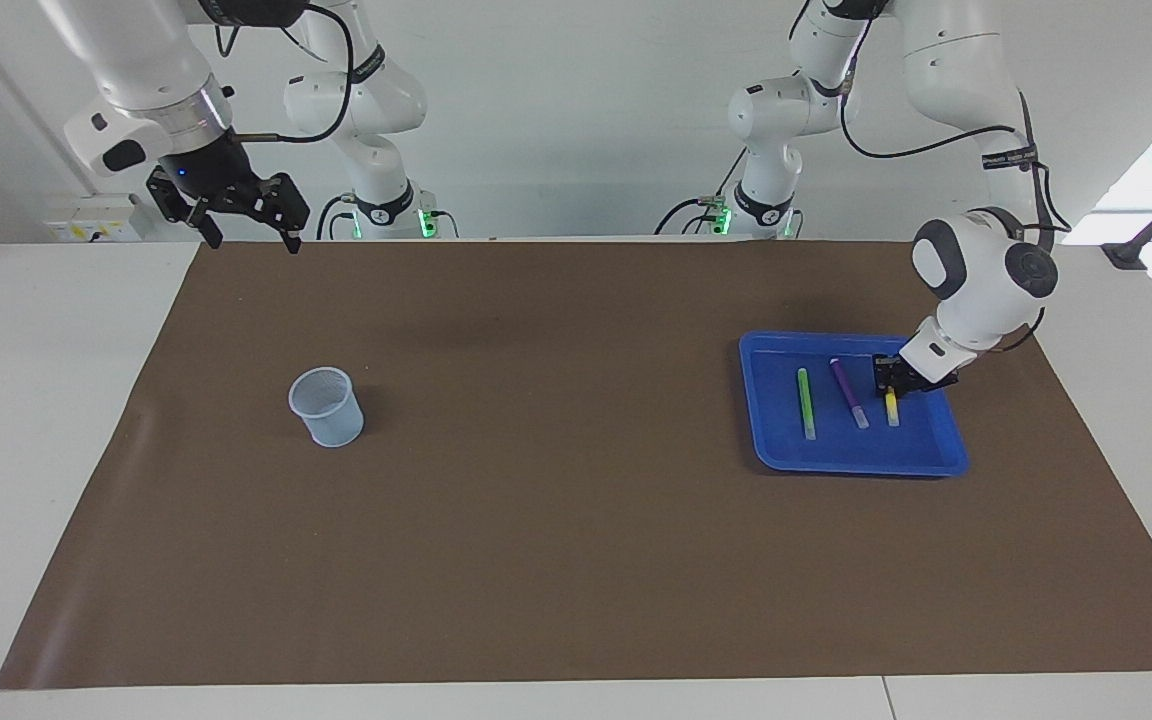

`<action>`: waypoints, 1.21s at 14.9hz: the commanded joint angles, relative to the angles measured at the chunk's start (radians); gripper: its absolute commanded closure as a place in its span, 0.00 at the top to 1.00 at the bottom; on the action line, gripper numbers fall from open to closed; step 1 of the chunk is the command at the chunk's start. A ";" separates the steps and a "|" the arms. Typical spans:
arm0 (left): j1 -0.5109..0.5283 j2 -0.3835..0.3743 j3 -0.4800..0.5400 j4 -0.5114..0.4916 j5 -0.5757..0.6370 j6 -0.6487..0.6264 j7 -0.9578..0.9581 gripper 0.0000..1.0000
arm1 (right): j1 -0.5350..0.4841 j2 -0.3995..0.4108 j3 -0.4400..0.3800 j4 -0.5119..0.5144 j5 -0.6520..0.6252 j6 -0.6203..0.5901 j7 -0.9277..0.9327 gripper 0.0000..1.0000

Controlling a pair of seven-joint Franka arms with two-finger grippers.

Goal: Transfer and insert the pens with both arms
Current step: 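Reach the left gripper down and grasp the yellow pen in the tray, then lift the yellow pen with the left gripper while the right gripper approaches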

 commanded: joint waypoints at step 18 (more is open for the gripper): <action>-0.155 -0.048 -0.054 0.481 -0.548 -0.705 -1.255 0.00 | -0.003 -0.016 0.007 -0.020 0.169 0.001 -0.009 1.00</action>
